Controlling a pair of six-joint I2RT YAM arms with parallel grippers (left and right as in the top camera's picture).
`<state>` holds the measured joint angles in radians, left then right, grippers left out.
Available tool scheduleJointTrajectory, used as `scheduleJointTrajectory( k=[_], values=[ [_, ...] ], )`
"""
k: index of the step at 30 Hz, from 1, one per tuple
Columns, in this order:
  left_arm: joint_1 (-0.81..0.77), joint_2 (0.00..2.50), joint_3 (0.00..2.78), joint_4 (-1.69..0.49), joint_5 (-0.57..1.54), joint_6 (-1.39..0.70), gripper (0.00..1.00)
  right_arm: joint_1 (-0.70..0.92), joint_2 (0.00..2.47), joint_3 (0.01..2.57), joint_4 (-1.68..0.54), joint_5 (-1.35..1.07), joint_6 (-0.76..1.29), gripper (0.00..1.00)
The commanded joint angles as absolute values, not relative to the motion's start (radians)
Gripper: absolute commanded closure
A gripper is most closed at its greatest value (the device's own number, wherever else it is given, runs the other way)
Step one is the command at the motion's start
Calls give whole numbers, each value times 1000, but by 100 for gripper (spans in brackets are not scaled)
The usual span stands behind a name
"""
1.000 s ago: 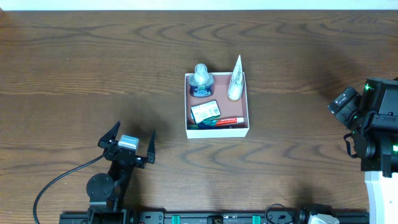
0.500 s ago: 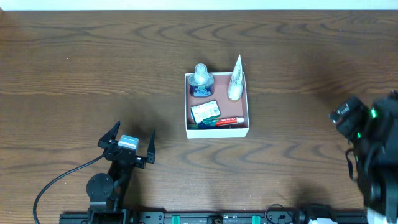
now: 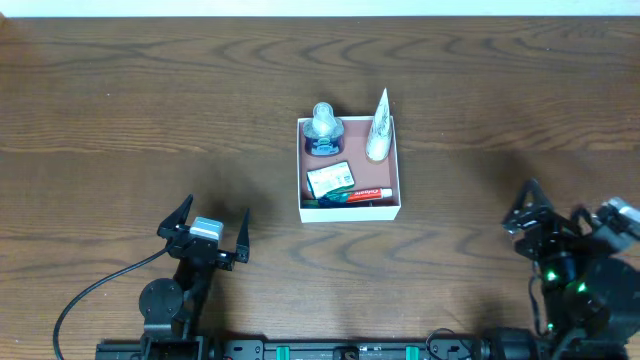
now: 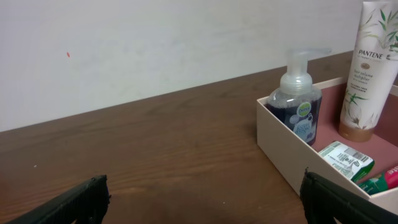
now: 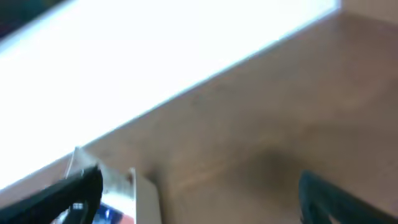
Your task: Pack container
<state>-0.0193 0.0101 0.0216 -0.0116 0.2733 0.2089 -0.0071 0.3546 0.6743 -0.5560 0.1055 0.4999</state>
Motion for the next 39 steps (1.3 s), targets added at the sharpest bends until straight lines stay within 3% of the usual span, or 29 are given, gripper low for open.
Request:
scheduleJointTrajectory(
  k=[1,7,15,39],
  values=[
    [-12,5,4,-48,273,204,2,1,287,560,-420,-40,334,1],
    [-12,5,4,-48,273,204,2,1,183,380,-174,-83,226,1],
    [-12,5,4,-48,273,204,2,3,49,195,10,-83,227,1],
    [-12,5,4,-48,273,204,2,60,6,5,118,-76,178,1]
  ],
)
